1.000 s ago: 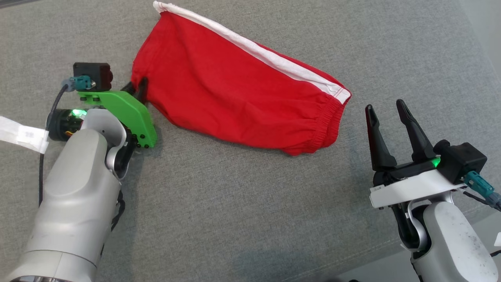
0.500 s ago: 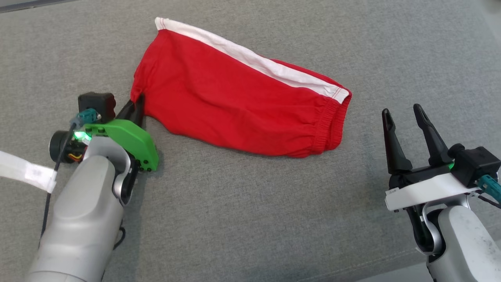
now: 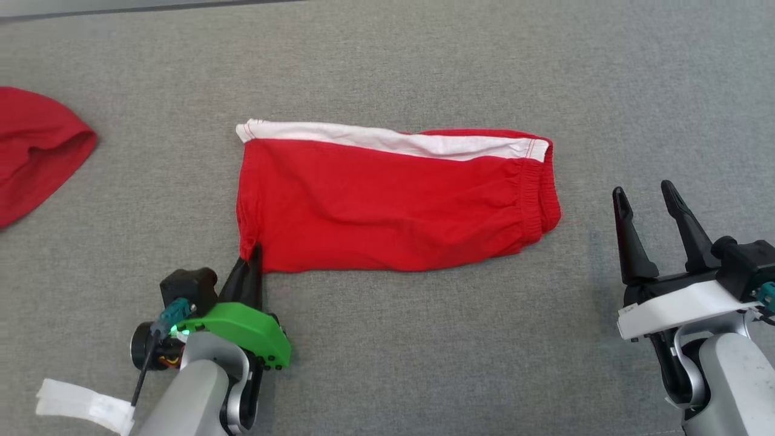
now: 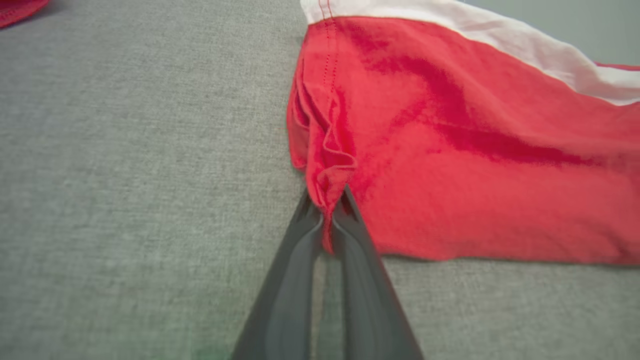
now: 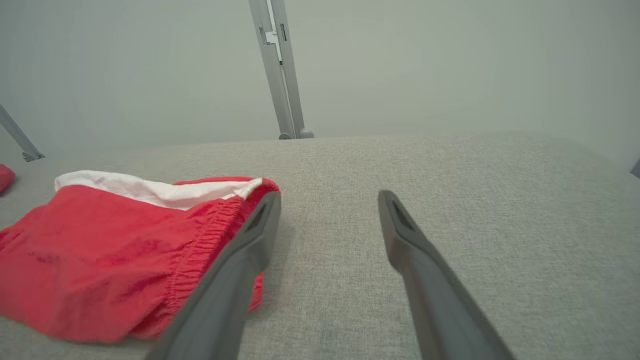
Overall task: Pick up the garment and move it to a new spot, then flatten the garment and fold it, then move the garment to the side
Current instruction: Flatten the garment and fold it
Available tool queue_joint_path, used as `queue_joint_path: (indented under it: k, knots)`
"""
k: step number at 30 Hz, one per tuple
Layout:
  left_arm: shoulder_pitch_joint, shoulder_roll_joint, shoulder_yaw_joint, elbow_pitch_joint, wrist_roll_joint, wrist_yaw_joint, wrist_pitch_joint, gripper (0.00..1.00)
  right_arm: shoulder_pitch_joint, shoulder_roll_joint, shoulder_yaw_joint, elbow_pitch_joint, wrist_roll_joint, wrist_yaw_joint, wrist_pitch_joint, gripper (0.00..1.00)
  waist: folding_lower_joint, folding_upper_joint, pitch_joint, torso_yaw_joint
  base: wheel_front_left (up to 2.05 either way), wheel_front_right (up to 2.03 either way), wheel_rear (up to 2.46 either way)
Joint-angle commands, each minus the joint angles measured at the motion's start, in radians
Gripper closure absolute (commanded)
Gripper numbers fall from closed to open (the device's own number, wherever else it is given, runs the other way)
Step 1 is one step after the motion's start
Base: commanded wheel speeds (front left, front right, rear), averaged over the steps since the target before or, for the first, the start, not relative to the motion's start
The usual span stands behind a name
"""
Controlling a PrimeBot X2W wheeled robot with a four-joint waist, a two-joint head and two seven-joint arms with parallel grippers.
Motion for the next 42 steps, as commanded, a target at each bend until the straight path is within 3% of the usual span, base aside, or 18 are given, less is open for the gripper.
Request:
queue_joint_path:
  k: [1,5,6,7,14,24,42]
  knots:
    - [0.036,0.007,0.0,-0.027,-0.009,0.014,0.003,1.0,0.013,-0.003,-0.005,-0.004,-0.004,0.0,0.005,0.0,0.0,-0.0001,-0.039,0.044,0.0,0.0,0.0]
    - [0.096,0.022,0.0,-0.115,-0.012,0.041,0.021,1.0,0.023,0.004,-0.008,-0.011,0.005,0.0,0.015,0.0,0.0,-0.0001,-0.052,0.052,0.0,0.0,0.0]
    - [0.104,0.022,0.006,-0.137,-0.016,0.047,0.011,0.56,0.022,0.006,-0.007,-0.014,0.003,0.0,0.019,0.0,0.0,-0.0001,-0.054,0.051,0.0,0.0,0.0]
    - [0.113,0.027,0.007,-0.154,-0.006,0.058,0.005,0.0,0.022,0.009,-0.005,-0.017,0.002,0.0,0.021,0.0,0.0,-0.0001,-0.056,0.049,0.0,0.0,0.0]
    - [0.147,0.068,0.039,-0.275,0.063,0.114,-0.046,0.0,0.038,0.023,-0.013,-0.031,-0.026,0.0,0.026,0.0,0.0,-0.0001,-0.083,0.025,0.0,0.0,0.0]
    - [0.208,0.132,0.094,-0.435,0.146,0.159,-0.06,0.0,0.088,0.042,-0.031,-0.036,-0.067,0.0,0.046,0.0,0.0,-0.0001,-0.145,0.005,0.0,0.0,0.0]
    - [0.234,0.146,0.083,-0.51,0.143,0.169,-0.04,0.0,0.094,0.042,-0.046,-0.037,-0.063,0.0,0.079,0.0,0.0,-0.0001,-0.149,0.036,0.0,0.0,0.0]
